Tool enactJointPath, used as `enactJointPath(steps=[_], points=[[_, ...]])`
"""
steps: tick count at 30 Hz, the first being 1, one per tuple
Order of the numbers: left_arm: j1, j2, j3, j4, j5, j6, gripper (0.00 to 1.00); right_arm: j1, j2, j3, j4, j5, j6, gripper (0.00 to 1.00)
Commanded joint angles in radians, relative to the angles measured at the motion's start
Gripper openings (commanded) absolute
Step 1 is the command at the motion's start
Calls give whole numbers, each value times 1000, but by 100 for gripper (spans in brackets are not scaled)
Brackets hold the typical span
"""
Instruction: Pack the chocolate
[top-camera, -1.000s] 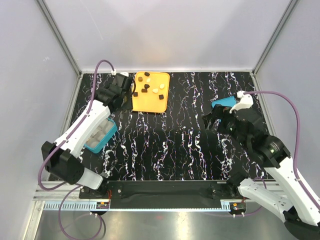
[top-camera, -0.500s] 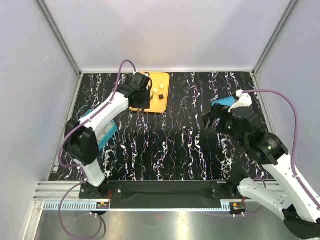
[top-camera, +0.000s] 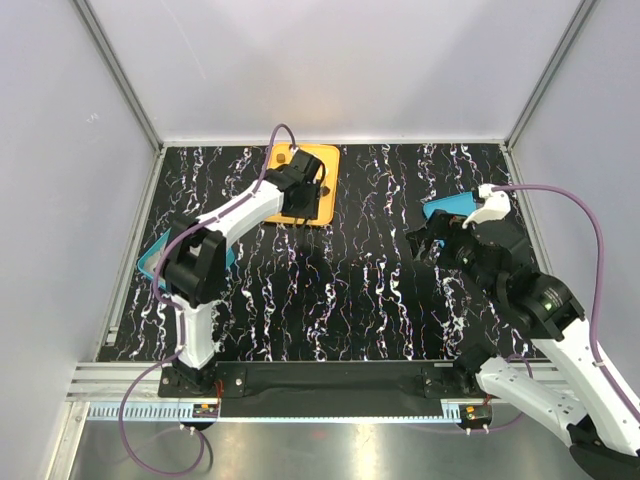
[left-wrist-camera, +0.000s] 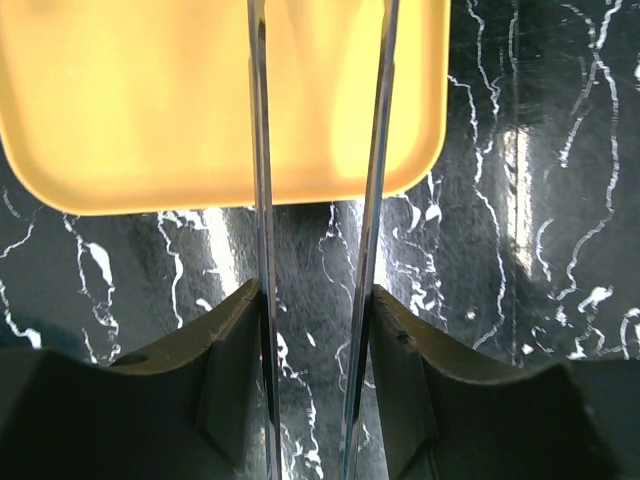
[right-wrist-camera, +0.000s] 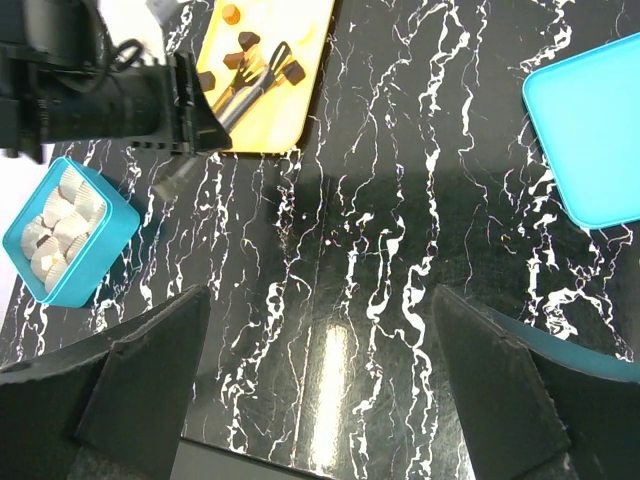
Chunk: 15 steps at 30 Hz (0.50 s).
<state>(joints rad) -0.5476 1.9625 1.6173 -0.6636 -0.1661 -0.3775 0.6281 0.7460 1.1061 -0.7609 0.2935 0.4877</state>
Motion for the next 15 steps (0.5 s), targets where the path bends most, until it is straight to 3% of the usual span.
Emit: enactJointPath(steps=[1, 15], points=[[-6, 21, 44, 70, -24, 22, 48, 5, -22, -17, 57, -7, -21, 100], [-26, -68, 9, 98, -21, 35, 48, 5, -33, -42, 69, 13, -17, 100]])
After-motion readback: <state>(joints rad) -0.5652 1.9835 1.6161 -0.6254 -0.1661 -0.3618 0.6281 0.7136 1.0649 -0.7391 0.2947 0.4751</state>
